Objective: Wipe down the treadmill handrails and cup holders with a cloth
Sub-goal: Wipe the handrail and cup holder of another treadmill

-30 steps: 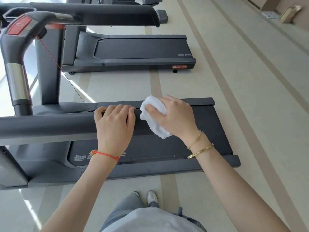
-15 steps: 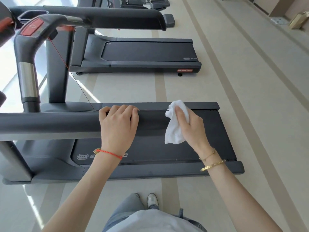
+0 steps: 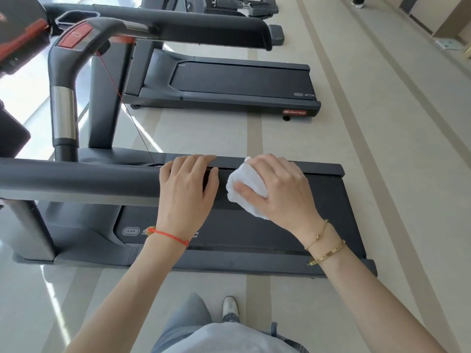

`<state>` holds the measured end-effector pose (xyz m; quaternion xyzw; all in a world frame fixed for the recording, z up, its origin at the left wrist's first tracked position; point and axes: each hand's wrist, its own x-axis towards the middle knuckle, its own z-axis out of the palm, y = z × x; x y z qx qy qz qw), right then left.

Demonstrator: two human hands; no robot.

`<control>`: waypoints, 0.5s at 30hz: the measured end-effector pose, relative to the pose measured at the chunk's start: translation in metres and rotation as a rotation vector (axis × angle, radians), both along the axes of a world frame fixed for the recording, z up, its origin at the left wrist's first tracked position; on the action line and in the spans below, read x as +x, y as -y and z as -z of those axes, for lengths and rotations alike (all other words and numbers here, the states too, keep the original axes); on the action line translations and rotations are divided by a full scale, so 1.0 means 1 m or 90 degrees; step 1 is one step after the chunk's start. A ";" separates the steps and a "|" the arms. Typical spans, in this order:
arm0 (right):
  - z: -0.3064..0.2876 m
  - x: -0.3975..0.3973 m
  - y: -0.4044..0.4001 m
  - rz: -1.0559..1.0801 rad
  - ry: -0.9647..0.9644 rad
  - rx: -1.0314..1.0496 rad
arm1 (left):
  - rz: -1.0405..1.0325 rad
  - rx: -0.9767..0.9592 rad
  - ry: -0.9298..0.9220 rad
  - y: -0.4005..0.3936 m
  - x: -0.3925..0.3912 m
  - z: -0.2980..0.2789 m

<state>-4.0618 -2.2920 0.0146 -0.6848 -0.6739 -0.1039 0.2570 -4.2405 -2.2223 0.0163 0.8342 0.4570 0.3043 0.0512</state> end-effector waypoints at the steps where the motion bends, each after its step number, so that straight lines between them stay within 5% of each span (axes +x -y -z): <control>1: -0.001 -0.002 -0.002 -0.005 0.028 0.002 | -0.006 0.013 -0.004 0.000 -0.004 0.000; 15: -0.005 -0.099 -0.069 -0.090 0.086 0.005 | -0.052 0.049 0.024 -0.041 -0.103 -0.005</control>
